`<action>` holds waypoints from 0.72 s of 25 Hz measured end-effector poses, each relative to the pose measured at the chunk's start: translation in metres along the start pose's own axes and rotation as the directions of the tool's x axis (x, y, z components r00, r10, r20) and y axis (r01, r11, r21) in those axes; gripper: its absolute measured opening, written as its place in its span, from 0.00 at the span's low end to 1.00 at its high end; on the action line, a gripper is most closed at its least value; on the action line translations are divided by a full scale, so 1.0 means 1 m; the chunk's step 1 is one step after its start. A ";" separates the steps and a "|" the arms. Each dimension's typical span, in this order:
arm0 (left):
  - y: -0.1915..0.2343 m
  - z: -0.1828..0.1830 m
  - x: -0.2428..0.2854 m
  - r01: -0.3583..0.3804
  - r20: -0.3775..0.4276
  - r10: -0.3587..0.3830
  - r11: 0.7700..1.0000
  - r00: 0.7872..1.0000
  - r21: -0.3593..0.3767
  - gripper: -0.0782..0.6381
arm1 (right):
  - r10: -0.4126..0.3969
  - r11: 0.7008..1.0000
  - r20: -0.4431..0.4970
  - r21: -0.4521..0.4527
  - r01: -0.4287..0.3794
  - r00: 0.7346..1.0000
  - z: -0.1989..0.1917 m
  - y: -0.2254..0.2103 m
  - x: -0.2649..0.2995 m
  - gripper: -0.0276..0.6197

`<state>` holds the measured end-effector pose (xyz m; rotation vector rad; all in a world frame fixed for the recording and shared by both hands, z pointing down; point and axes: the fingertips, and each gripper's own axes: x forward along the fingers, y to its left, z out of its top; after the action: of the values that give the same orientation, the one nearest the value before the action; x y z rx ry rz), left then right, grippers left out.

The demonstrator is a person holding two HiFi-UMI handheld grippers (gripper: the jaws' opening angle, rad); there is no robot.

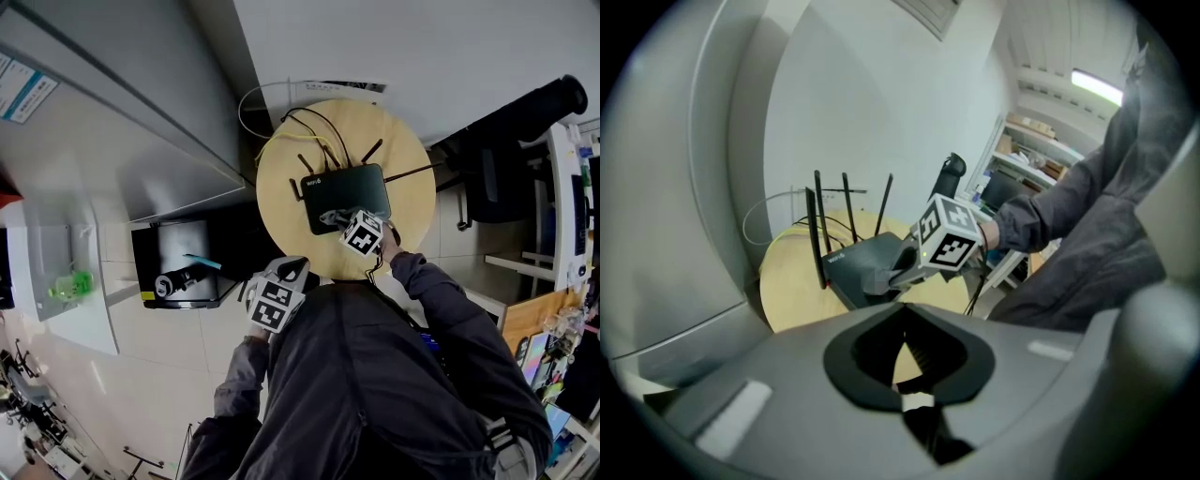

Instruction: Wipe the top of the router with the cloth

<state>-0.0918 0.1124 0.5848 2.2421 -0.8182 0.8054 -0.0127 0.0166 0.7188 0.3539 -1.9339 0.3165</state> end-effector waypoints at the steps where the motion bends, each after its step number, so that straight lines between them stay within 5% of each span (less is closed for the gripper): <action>1: 0.000 0.001 0.003 -0.005 0.001 0.005 1.000 1.000 0.006 0.11 | -0.002 1.000 -0.001 0.013 0.002 1.000 -0.007 -0.005 -0.003 0.10; 18: -0.030 0.028 0.041 0.023 -0.034 -0.021 0.998 0.999 0.055 0.11 | -0.098 0.963 0.001 0.253 0.094 0.995 -0.112 -0.082 -0.045 0.10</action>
<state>-0.0360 0.0970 0.5861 2.2759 -0.7629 0.8620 0.1308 -0.0120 0.7233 0.6169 -1.8860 0.4995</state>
